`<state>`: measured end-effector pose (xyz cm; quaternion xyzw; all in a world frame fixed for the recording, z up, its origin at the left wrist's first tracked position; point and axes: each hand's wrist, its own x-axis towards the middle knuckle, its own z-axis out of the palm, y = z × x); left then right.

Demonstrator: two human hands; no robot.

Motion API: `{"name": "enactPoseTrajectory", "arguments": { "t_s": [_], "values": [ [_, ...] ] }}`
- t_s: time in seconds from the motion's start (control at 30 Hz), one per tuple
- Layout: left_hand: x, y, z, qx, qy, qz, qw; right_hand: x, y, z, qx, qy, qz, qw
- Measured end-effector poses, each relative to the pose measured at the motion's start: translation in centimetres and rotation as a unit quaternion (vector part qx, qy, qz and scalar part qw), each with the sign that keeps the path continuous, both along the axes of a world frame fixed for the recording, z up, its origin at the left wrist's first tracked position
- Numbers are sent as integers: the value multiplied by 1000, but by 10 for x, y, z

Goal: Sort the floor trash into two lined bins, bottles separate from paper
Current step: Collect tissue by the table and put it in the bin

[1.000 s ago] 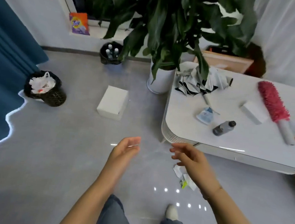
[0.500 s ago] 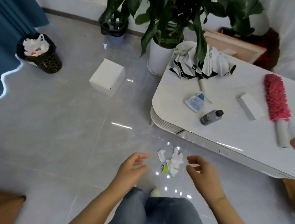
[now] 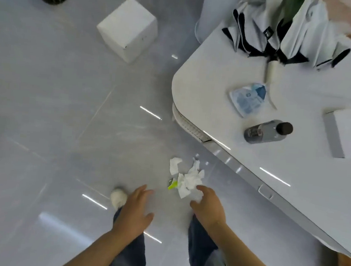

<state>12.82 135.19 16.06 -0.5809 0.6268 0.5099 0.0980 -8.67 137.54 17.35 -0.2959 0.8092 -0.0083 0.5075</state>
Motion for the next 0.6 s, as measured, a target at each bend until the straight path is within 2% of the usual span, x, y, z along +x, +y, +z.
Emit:
{"name": "enactPoseTrajectory", "arguments": {
  "t_s": [0.13,0.27,0.4,0.5,0.6],
  "values": [
    [-40,23,-108,16,-38,2,999,-37,24,-123,37,18,74,996],
    [-66,35,-226,-29,-75,-114,990,-54,43,-240,32,24,196,980],
    [-94,39,-346,-40,-119,-140,982,-63,45,-357,15,55,263,963],
    [-120,43,-418,-36,-132,-122,983,-67,41,-425,-15,116,320,940],
    [-132,43,-465,-55,-151,-121,980,-69,35,-470,-33,154,347,924]
  ]
}}
